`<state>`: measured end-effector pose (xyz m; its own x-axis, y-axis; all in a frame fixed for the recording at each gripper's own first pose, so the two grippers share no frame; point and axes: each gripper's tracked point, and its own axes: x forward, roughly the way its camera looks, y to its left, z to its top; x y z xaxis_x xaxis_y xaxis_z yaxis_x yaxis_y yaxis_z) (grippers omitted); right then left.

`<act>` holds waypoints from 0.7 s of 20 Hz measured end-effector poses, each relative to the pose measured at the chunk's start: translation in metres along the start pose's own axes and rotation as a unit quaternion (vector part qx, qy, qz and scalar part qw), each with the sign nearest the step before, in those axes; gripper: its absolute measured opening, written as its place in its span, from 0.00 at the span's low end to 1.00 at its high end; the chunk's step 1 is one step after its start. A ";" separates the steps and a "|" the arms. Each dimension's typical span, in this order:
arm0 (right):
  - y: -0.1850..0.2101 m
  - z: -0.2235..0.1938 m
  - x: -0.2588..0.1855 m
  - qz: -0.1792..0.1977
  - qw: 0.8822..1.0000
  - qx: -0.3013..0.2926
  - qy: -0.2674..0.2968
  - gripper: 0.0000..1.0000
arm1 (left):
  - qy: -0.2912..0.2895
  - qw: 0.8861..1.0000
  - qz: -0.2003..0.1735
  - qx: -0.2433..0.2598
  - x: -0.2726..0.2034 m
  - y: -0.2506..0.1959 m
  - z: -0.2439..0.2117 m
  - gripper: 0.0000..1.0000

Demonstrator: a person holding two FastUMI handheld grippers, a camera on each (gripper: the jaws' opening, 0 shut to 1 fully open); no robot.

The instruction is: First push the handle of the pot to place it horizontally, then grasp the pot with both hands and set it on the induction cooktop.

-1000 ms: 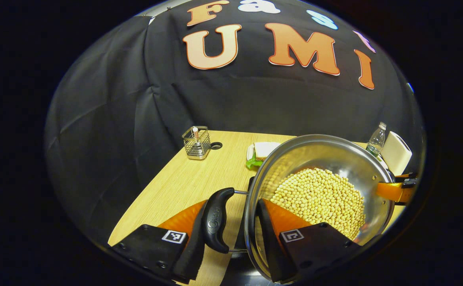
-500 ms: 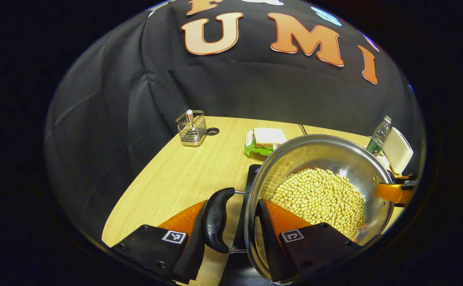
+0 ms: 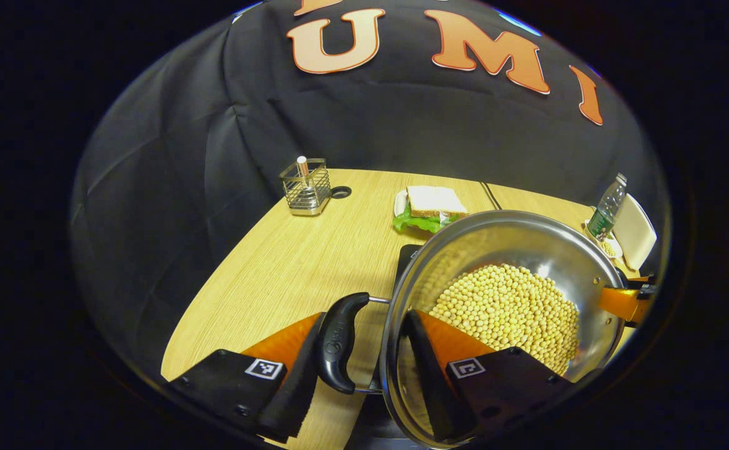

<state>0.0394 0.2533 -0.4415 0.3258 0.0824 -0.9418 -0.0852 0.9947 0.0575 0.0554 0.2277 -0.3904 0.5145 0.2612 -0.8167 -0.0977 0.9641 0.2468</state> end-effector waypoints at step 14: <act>-0.027 0.104 -0.184 0.019 0.951 -0.008 -0.308 0.82 | -0.365 0.931 0.032 0.000 -0.211 -0.024 0.170 1.00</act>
<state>0.0797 0.2176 -0.2350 0.8120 0.1433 -0.5658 -0.1199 0.9897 0.0786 0.0936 0.1415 -0.1355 0.9489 0.2169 -0.2294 -0.1484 0.9478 0.2823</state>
